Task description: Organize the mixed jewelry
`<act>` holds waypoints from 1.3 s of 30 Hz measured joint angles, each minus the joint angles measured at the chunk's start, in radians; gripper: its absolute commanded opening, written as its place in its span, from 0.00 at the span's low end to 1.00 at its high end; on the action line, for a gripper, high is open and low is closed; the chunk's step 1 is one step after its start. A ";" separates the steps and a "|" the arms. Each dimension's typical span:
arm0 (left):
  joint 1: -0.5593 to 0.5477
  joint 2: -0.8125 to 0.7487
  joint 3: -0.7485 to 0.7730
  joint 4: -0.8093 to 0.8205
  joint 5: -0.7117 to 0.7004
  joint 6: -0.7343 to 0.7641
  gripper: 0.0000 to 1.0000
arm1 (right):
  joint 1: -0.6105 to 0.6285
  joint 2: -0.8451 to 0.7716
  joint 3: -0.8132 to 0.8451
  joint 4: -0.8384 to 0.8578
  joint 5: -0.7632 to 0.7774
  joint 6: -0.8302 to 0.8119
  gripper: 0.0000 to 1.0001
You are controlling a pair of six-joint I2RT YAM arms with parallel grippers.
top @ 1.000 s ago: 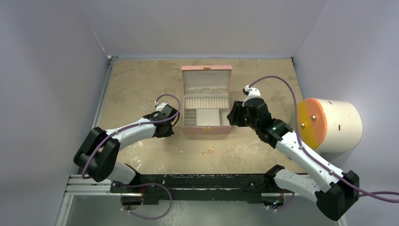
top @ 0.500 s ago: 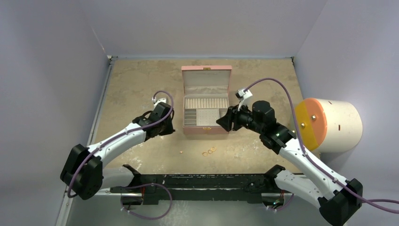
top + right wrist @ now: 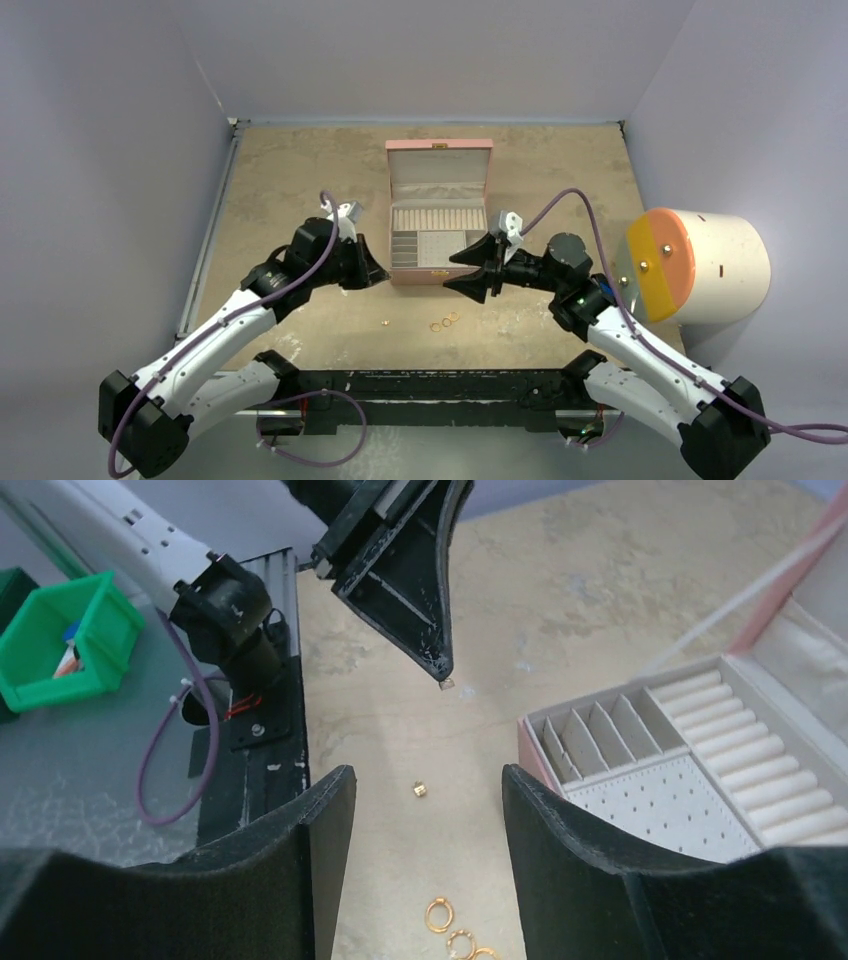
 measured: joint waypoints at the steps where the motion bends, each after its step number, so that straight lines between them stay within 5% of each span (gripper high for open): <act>1: 0.000 -0.016 0.000 0.016 0.037 -0.005 0.00 | 0.000 0.000 -0.029 0.062 -0.021 -0.006 0.58; 12: 0.000 -0.107 -0.021 0.293 0.274 -0.187 0.00 | 0.069 0.083 -0.137 0.561 -0.111 -0.124 0.59; 23: 0.000 -0.137 -0.056 0.519 0.360 -0.348 0.00 | 0.157 0.103 -0.109 0.587 -0.052 -0.317 0.57; 39: 0.000 -0.168 -0.080 0.570 0.409 -0.365 0.00 | 0.157 0.142 -0.047 0.626 -0.036 -0.297 0.46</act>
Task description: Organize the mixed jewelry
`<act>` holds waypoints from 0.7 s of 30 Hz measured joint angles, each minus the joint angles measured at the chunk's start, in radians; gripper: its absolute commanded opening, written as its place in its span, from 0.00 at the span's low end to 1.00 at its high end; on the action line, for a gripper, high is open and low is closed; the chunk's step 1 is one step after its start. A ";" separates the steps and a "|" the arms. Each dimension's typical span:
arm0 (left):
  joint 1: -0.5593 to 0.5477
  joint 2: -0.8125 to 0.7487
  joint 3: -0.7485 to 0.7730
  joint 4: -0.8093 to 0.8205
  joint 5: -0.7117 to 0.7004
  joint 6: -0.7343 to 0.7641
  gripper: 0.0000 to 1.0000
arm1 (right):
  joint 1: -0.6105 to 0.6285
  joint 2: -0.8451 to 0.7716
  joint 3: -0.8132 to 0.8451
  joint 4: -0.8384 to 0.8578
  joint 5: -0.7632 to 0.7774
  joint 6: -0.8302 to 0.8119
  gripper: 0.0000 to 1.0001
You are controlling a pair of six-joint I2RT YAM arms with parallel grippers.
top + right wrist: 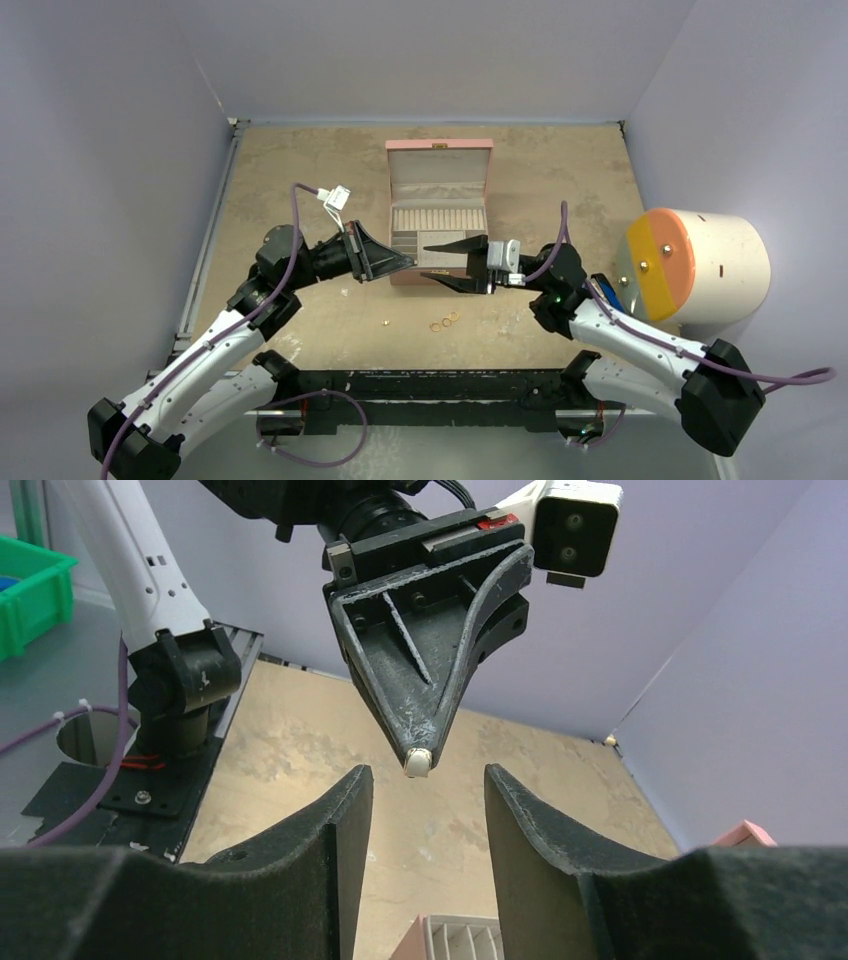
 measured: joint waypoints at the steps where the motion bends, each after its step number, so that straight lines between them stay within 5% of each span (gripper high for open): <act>1: 0.000 0.000 0.000 0.000 0.002 0.000 0.00 | 0.000 0.006 0.005 0.002 -0.001 0.006 0.45; 21: 0.000 -0.015 0.000 0.003 0.020 0.000 0.00 | 0.033 0.064 0.044 0.014 -0.020 0.040 0.33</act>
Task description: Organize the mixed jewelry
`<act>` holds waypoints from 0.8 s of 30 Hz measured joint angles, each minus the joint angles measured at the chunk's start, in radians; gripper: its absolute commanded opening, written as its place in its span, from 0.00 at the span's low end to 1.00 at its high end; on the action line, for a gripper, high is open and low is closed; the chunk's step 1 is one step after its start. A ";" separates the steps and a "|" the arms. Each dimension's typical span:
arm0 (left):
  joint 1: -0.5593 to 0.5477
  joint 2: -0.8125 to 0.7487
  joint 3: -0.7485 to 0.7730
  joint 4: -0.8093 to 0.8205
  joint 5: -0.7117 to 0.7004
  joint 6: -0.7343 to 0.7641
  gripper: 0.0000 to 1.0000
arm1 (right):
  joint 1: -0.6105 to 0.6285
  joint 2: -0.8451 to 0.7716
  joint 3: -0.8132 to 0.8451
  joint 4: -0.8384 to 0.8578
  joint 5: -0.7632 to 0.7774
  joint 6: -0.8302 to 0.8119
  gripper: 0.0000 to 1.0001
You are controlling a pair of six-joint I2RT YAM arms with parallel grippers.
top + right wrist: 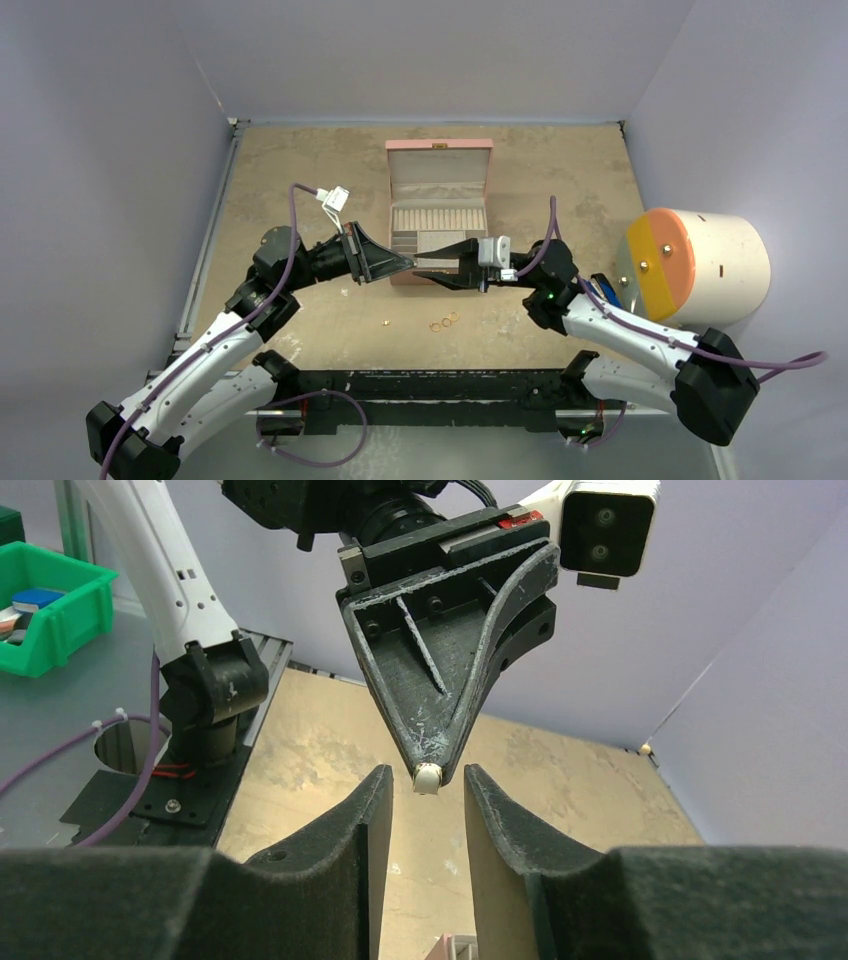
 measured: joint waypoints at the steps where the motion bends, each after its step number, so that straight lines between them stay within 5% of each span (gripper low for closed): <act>1: 0.000 0.000 0.000 0.000 0.000 0.000 0.00 | 0.000 0.002 0.000 0.000 0.000 0.000 0.32; 12: 0.000 0.000 0.000 0.000 0.004 0.000 0.00 | 0.002 0.006 0.002 0.000 0.001 0.003 0.19; 17: 0.000 -0.002 0.000 0.001 0.004 0.000 0.00 | 0.002 0.006 0.002 0.001 0.002 0.005 0.01; 21: 0.000 -0.006 0.000 0.001 0.004 0.000 0.00 | 0.005 0.006 0.002 0.005 0.003 0.014 0.00; 24: 0.000 -0.008 0.000 0.002 0.004 0.000 0.23 | 0.005 0.004 0.002 0.006 0.005 0.021 0.00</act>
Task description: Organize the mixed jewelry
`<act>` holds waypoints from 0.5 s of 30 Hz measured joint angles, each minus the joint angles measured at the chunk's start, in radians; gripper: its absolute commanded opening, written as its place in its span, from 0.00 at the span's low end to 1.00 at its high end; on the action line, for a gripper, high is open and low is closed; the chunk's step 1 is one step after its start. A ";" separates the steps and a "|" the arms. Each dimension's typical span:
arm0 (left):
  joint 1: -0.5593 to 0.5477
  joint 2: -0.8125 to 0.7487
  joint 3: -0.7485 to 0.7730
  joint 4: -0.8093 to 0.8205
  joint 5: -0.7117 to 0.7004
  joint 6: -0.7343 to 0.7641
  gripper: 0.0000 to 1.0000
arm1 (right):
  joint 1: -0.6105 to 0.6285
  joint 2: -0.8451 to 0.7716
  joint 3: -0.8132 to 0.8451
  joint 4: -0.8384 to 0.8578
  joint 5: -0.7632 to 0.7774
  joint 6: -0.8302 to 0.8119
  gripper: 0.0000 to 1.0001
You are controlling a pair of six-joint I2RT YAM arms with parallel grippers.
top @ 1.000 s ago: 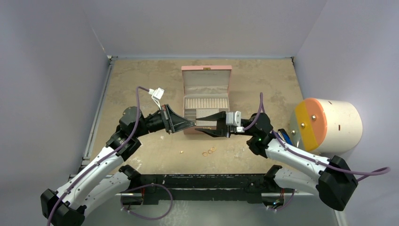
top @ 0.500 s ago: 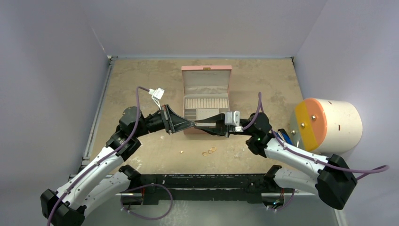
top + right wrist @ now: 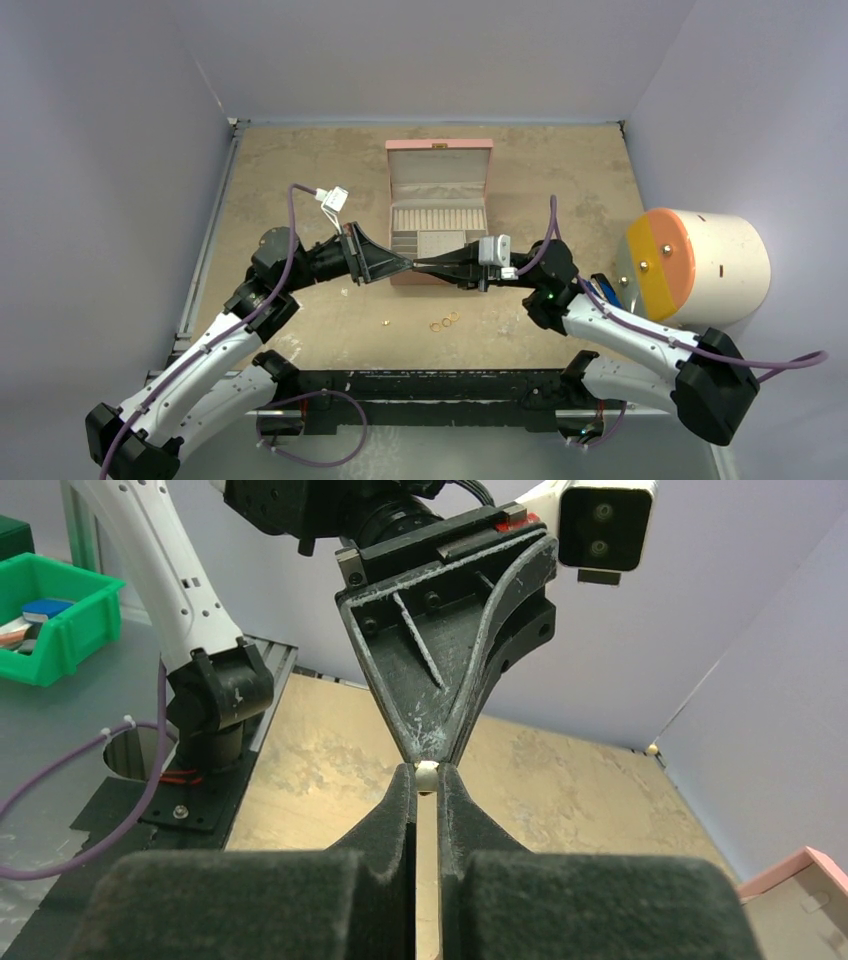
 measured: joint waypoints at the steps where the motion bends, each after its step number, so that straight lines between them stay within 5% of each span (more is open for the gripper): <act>1: 0.000 -0.001 0.000 0.000 0.000 0.000 0.33 | 0.000 -0.002 0.000 0.000 0.001 0.002 0.00; 6: 0.000 -0.025 0.002 -0.024 -0.018 0.029 0.56 | 0.001 -0.050 0.005 -0.067 0.044 0.005 0.00; 15: 0.000 -0.050 0.111 -0.264 -0.168 0.180 0.64 | 0.002 -0.110 0.190 -0.507 0.184 -0.003 0.00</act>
